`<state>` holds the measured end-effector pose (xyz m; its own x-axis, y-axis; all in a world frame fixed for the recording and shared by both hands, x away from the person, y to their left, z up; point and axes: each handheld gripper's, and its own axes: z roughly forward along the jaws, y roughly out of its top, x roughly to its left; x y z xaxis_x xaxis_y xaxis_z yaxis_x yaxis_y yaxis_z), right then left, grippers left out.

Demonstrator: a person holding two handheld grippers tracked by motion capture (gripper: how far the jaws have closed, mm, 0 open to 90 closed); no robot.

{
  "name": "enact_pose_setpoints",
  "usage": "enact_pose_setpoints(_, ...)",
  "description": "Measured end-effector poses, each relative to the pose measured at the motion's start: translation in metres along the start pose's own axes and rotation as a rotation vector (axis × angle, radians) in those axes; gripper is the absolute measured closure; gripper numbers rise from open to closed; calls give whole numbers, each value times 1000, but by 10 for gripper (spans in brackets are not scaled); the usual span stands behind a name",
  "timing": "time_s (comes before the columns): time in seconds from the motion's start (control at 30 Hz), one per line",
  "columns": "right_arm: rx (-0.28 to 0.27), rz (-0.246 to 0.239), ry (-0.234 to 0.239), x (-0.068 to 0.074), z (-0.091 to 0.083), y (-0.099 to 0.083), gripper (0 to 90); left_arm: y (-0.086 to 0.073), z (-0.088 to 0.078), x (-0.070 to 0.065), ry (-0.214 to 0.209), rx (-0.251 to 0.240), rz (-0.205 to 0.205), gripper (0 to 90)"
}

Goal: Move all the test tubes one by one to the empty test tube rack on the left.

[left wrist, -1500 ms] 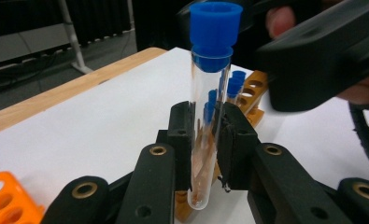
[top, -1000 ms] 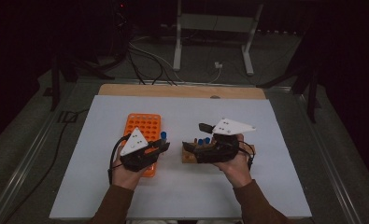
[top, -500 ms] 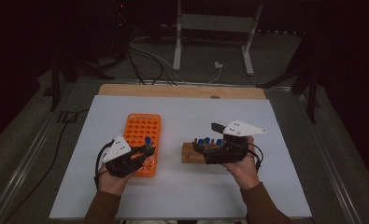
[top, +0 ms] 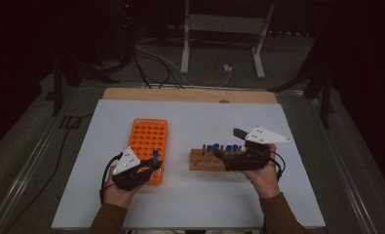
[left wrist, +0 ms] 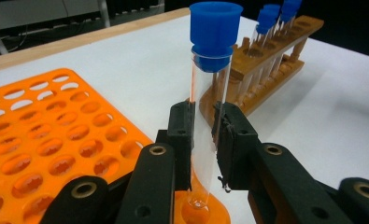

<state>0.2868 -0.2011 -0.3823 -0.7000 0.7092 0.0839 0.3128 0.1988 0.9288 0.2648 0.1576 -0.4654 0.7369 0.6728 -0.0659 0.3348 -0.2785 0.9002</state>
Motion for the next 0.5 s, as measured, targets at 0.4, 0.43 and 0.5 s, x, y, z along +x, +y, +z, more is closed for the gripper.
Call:
enact_pose_setpoints(0.4, -19, 33, -48, -17, -19, -13, 40, -15, 5, 5, -1, 46, -19, 770)
enact_pose_setpoints(0.43, -18, 34, -54, -18, -20, -15, 40, -17, 5, 4, -1, 57, -16, 770)
enact_pose_setpoints(0.5, -18, 45, -61, -21, -23, -17, 40, -18, 6, 4, -2, 65, -16, 771)
